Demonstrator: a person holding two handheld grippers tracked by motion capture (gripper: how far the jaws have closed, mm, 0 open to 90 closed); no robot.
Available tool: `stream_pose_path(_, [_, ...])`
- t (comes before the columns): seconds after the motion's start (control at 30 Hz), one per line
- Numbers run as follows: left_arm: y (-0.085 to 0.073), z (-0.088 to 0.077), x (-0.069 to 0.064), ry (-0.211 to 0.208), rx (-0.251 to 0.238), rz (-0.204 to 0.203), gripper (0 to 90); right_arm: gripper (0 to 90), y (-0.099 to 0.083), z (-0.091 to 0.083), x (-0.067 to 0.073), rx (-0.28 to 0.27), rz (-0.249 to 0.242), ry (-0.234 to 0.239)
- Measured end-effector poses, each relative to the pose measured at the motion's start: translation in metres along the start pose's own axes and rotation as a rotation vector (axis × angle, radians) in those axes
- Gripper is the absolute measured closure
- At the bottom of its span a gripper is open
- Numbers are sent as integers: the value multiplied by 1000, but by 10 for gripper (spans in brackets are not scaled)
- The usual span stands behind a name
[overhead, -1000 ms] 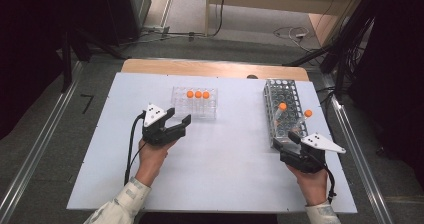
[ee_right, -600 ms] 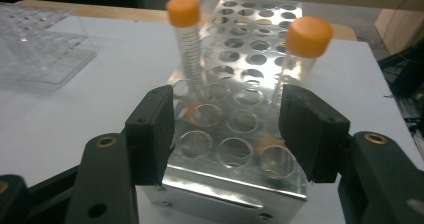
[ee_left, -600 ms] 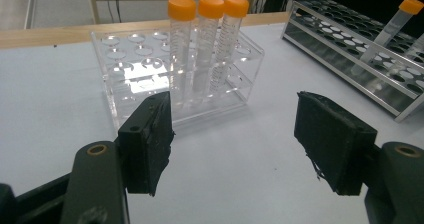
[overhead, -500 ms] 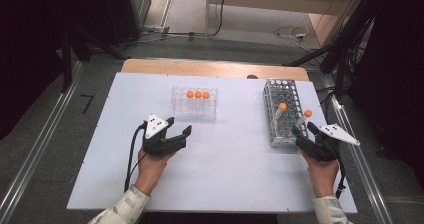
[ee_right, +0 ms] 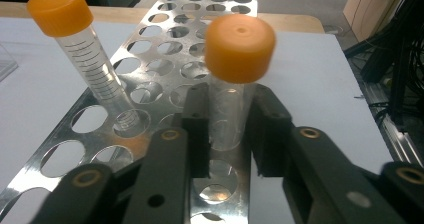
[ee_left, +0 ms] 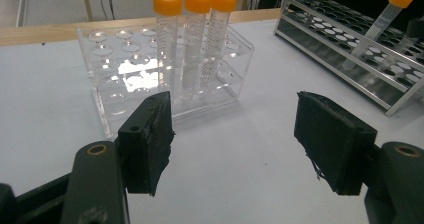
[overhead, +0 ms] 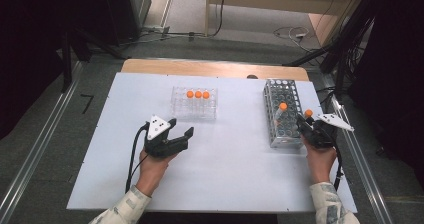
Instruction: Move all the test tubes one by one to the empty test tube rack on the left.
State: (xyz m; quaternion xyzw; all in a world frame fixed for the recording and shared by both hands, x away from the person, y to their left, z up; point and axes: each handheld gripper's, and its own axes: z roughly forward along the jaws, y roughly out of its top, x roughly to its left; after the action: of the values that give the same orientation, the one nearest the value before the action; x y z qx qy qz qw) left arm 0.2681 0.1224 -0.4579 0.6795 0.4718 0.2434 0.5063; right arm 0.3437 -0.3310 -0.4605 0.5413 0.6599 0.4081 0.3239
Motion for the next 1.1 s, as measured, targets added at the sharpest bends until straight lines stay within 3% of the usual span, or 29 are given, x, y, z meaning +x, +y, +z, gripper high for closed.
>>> stream_pose_path(0.2, [0, 0, -1, -4, 1, 4, 318, 712, 9, -13, 2, -61, -17, -7])
stream_pose_path(0.37, [2, -2, -2, -12, -11, -2, 317, 713, 24, -36, 5, -138, -40, -17])
stream_pose_path(0.47, [3, -4, -3, -18, -20, -2, 310, 712, 33, -54, 9, -183, -45, 7])
stream_pose_path(0.6, [5, -4, -6, -33, -19, -1, 285, 713, 38, -74, 23, -199, -74, 80])
stream_pose_path(0.77, [6, -3, -13, -62, -12, 8, 245, 713, 38, -84, 49, -177, -112, 215])
stream_pose_path(1.0, [11, -5, -27, -123, -30, 26, 277, 714, 29, -78, 90, -110, -156, 376])
stream_pose_path(1.1, [16, -7, -37, -161, -44, 43, 305, 714, 19, -67, 114, -68, -195, 437])
